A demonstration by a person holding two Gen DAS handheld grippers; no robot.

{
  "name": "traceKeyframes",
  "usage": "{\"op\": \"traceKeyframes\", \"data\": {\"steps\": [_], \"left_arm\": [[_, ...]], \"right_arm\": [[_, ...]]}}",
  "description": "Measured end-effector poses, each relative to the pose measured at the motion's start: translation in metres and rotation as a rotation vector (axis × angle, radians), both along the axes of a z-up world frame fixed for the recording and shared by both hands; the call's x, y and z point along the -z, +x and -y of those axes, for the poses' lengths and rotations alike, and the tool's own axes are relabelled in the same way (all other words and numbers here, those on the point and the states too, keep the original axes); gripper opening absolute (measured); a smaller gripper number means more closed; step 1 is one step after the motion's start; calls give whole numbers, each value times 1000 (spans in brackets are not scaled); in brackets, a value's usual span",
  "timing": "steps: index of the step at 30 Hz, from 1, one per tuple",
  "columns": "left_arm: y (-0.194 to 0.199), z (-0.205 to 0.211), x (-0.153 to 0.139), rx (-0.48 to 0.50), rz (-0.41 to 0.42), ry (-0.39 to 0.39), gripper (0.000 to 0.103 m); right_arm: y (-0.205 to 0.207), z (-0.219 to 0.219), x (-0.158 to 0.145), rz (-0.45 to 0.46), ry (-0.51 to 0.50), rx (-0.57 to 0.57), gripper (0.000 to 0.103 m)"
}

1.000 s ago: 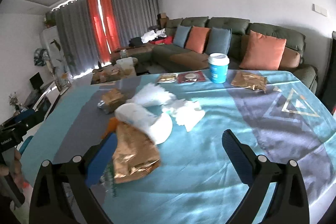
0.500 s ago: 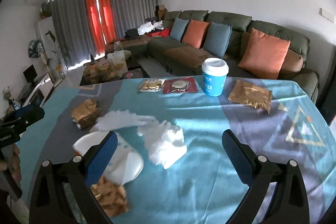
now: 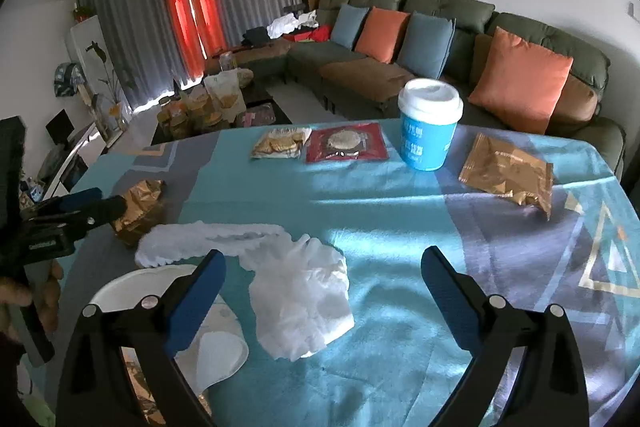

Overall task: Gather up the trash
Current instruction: 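Grasp the crumpled copper foil wrapper with the left tool while the right tool grasps a white tissue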

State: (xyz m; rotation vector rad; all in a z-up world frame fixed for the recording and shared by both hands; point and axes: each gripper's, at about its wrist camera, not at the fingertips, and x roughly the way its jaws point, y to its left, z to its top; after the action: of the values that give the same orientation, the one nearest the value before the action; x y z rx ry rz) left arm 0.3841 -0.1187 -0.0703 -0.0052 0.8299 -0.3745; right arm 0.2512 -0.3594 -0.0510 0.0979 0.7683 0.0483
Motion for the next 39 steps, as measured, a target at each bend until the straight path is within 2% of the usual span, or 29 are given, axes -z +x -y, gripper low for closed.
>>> {"op": "traceKeyframes", "data": {"steps": [2,5,7,9,10,16,17,19,21,22,25,27,30,33,39], "left_arm": [[6,4,7,-12,-11,27,97],[14,6,17,-3,-45,11,97],[18,7,23,-3,-69,6,89],[19,7,26,-2,-83,-12,86],[19,8,27,3,-84,-12,82],[14,11,30,21,-91,-15,61],[14,11,30,23,-89,-16,59],[13,10,29,18,-83,-20,43],[12,7,28,16,-78,-30,35],[11,7,28,15,-76,-35,31],[9,2,26,10,-66,-49,26],[8,-1,26,10,-64,-65,24],[4,-6,23,6,-54,-75,21],[0,-10,16,-2,-32,-89,20],[-12,-17,0,-3,7,-105,19]], "right_arm": [[2,1,3,-8,4,1,95],[4,1,6,-16,6,-2,95],[6,2,9,-24,10,-5,95],[8,3,11,-31,17,-8,94],[9,3,12,-36,19,-10,94],[14,2,18,-63,25,-29,85],[15,1,19,-68,28,-34,82],[16,-1,21,-82,32,-45,75],[17,0,24,-95,36,-50,61],[17,0,25,-100,41,-54,59],[16,1,28,-111,57,-60,53],[17,2,31,-122,78,-61,38],[16,4,32,-124,91,-63,23],[13,6,30,-113,111,-58,16],[6,12,15,-66,137,-38,13]]}}
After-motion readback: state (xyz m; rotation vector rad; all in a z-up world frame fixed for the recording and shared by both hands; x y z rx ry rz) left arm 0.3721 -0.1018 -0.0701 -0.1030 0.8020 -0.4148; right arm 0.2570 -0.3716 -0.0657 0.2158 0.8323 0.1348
